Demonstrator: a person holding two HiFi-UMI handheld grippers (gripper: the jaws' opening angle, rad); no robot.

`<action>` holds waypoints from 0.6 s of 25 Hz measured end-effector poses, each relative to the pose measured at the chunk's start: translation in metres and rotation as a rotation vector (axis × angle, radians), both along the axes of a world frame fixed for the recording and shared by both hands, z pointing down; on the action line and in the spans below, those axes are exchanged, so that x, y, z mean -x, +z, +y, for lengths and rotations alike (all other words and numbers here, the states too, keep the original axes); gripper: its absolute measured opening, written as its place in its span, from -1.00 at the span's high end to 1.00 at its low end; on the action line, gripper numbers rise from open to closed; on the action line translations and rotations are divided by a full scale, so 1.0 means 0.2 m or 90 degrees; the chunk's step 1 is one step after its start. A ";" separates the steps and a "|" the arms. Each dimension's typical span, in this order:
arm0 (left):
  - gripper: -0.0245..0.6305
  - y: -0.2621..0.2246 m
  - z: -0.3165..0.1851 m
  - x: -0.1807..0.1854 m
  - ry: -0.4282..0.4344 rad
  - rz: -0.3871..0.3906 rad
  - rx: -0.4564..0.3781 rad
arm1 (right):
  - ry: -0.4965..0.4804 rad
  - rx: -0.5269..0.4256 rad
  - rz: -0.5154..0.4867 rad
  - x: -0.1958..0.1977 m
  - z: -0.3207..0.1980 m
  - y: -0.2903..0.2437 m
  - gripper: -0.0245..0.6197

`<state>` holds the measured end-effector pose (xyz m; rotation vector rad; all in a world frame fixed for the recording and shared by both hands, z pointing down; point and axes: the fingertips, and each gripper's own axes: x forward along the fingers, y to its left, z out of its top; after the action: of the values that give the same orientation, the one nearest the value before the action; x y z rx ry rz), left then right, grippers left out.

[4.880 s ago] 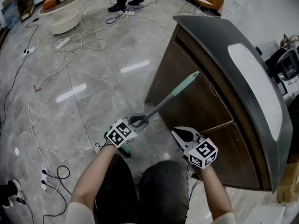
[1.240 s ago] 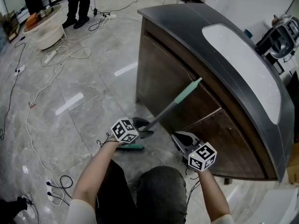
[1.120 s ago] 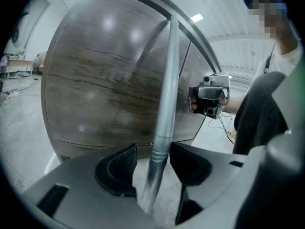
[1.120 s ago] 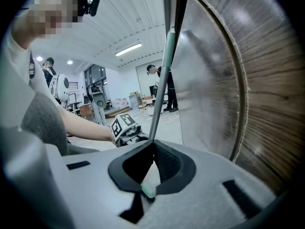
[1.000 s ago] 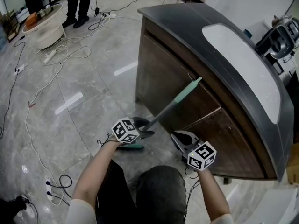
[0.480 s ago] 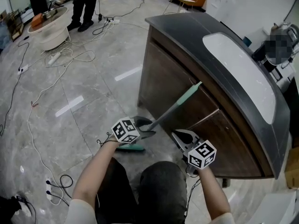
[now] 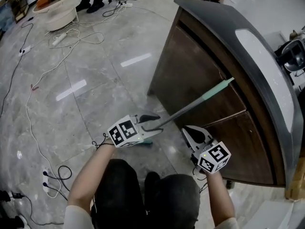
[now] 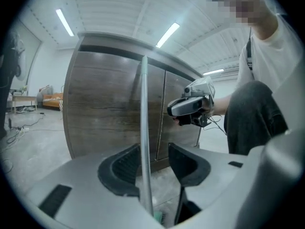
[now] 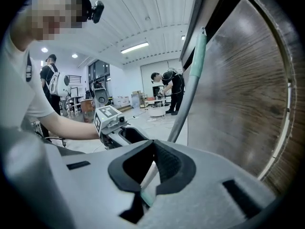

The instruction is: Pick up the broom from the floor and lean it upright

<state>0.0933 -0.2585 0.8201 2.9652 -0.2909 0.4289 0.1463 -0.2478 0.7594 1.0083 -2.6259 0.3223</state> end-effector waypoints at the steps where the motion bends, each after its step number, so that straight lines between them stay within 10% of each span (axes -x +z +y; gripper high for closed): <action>1: 0.39 0.00 0.00 0.02 -0.007 0.010 -0.002 | -0.003 -0.003 0.000 0.02 -0.01 0.01 0.92; 15: 0.70 0.11 -0.04 0.16 -0.089 0.047 -0.025 | -0.062 -0.014 0.000 0.23 -0.11 0.20 0.92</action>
<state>0.0604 -0.2668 0.8425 2.9647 -0.5000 0.2994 0.1001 -0.2697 0.7992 0.8833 -2.6740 0.2711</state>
